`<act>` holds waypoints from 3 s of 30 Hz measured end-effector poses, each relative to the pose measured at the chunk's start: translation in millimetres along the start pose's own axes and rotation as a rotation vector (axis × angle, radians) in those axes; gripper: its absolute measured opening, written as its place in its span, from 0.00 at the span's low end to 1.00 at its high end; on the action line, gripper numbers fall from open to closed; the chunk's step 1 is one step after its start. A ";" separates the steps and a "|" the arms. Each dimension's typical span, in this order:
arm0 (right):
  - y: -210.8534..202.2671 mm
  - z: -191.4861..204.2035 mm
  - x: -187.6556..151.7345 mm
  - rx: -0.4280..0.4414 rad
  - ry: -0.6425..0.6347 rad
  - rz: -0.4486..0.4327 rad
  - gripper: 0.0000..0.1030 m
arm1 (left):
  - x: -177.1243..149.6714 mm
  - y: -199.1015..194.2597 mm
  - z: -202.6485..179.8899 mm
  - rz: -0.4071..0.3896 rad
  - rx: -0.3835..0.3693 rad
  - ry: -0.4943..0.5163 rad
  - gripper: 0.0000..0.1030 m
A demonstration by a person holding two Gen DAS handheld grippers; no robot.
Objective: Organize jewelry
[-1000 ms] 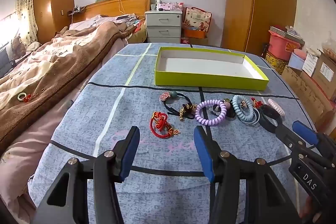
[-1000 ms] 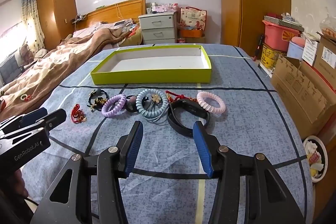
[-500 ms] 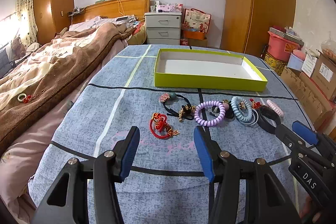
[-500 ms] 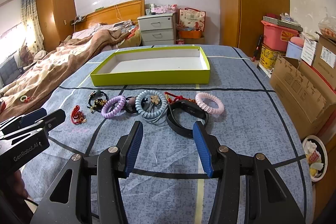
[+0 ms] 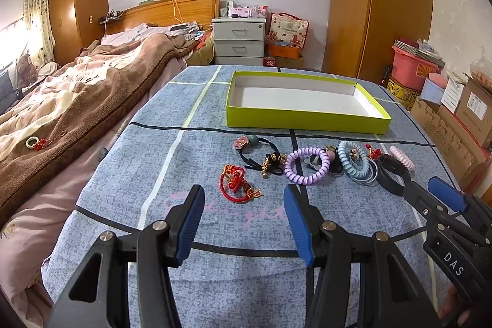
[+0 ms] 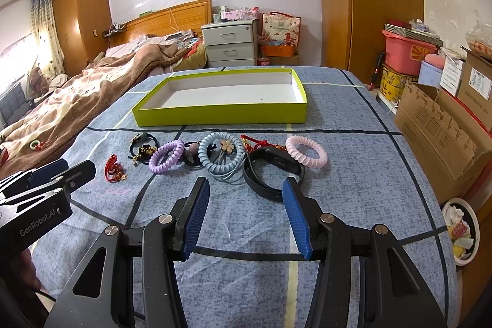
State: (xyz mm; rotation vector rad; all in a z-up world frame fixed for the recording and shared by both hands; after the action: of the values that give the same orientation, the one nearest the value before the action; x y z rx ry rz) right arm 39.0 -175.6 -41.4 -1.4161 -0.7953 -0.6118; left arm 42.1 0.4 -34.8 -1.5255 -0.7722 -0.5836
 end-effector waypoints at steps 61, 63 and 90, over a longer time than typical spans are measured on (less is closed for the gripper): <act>0.1 -12.9 1.4 0.013 0.013 0.011 0.49 | 0.4 6.4 11.0 0.039 -0.031 -0.004 0.54; 3.2 -24.1 0.4 0.007 0.030 0.030 0.49 | 0.0 12.6 13.5 0.069 -0.055 -0.007 0.54; 68.1 -58.4 6.8 0.069 0.066 0.239 0.28 | 0.9 57.9 44.4 0.220 -0.161 -0.094 0.54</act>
State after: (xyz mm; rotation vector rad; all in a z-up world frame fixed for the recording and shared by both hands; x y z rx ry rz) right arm 103.3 -227.5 -76.9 -1.3952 -0.5789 -0.4398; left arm 83.2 44.1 -76.4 -1.7703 -0.6294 -0.4206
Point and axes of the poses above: each gripper's, at about its wrist camera, not at the fingertips, and y roughly the way its jaws point, z to its left, x to its top, the point moved 6 cm from there along y, roughly the way its jaws point, and after that the axes turned 6 degrees about -y, right-handed, at the moved point
